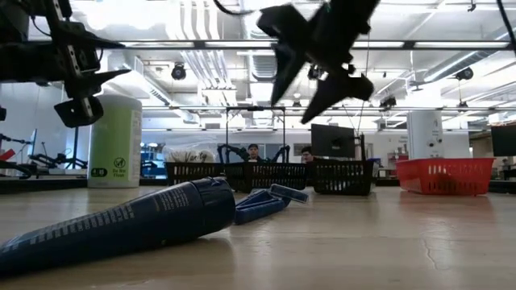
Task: Pick & Place Travel size toiletries
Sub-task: Put the shave cream into the right black bin
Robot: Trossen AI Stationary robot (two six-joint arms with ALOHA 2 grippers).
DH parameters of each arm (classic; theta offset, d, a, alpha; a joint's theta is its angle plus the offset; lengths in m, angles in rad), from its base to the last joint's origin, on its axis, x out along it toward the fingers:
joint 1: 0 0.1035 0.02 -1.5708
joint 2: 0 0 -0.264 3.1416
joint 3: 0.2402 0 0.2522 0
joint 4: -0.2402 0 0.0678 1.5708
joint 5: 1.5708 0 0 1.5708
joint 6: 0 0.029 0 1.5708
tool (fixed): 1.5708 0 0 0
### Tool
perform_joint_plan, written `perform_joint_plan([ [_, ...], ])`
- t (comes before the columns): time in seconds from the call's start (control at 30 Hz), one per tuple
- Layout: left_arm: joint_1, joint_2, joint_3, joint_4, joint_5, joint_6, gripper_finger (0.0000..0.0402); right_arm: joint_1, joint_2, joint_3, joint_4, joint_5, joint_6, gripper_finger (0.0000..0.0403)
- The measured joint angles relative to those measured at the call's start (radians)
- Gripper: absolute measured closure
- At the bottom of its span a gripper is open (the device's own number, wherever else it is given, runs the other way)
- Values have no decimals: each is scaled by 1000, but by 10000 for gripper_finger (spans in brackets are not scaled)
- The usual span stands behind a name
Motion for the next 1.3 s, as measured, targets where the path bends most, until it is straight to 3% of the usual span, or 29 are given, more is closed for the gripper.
perform_joint_plan([
  [0.23, -1, 5, 0, -2, 218, -20, 239, 85, 138, 186, -6, -203, -71, 98],
  [0.37, -1, 11, 0, -37, 316, 0, 239, 143, 227, 301, -115, -293, -140, 92],
  [0.53, -8, 38, 8, -101, 410, -19, 239, 195, 302, 402, -313, -303, -195, 103],
  [0.73, -35, 97, 64, -225, 354, 2, 242, 259, 307, 417, -293, -272, -261, 116],
  [0.87, -35, 122, 73, -332, 321, 26, 247, 294, 350, 409, -176, -270, -507, 121],
  [1.03, -35, 131, 71, -354, 320, -10, 248, 327, 431, 464, -160, -252, -843, 122],
  [1.3, -35, 133, 71, -357, 297, -34, 248, 324, 538, 586, -171, -154, -1035, 95],
])
